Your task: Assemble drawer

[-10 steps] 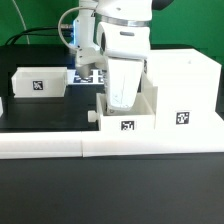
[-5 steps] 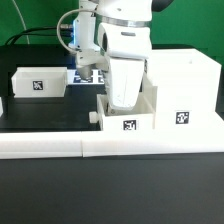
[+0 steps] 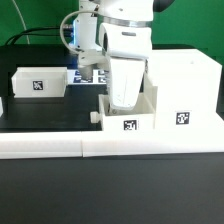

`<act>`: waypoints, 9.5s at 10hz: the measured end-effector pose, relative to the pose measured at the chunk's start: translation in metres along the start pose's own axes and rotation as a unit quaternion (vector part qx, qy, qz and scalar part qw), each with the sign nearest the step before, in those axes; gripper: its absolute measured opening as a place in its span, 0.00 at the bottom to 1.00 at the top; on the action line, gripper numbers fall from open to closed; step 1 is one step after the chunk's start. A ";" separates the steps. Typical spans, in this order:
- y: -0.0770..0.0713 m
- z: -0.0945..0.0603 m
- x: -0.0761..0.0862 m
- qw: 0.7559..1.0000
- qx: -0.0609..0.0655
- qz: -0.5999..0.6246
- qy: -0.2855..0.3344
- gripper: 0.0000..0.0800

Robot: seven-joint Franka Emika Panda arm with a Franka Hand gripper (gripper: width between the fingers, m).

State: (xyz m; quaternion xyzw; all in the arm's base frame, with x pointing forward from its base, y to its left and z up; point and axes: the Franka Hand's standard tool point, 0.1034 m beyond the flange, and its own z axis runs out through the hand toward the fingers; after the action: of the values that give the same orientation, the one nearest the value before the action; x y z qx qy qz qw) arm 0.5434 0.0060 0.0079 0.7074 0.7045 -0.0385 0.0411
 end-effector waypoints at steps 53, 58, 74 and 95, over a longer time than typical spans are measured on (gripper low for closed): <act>0.035 -0.016 -0.043 0.996 0.042 -0.040 0.071 0.81; 0.041 -0.021 -0.036 0.996 0.039 -0.042 0.073 0.81; 0.019 -0.010 -0.023 0.995 0.061 -0.006 0.076 0.81; -0.049 -0.011 -0.029 0.995 -0.015 0.065 0.079 0.81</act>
Offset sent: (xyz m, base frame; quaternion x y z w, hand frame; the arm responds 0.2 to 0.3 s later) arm -0.0032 0.0170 -0.0006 -0.0273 0.0076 -0.0019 0.9996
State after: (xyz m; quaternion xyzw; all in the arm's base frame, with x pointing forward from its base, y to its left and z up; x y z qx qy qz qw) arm 0.4945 -0.0209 0.0224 0.7519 0.6585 0.0310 -0.0016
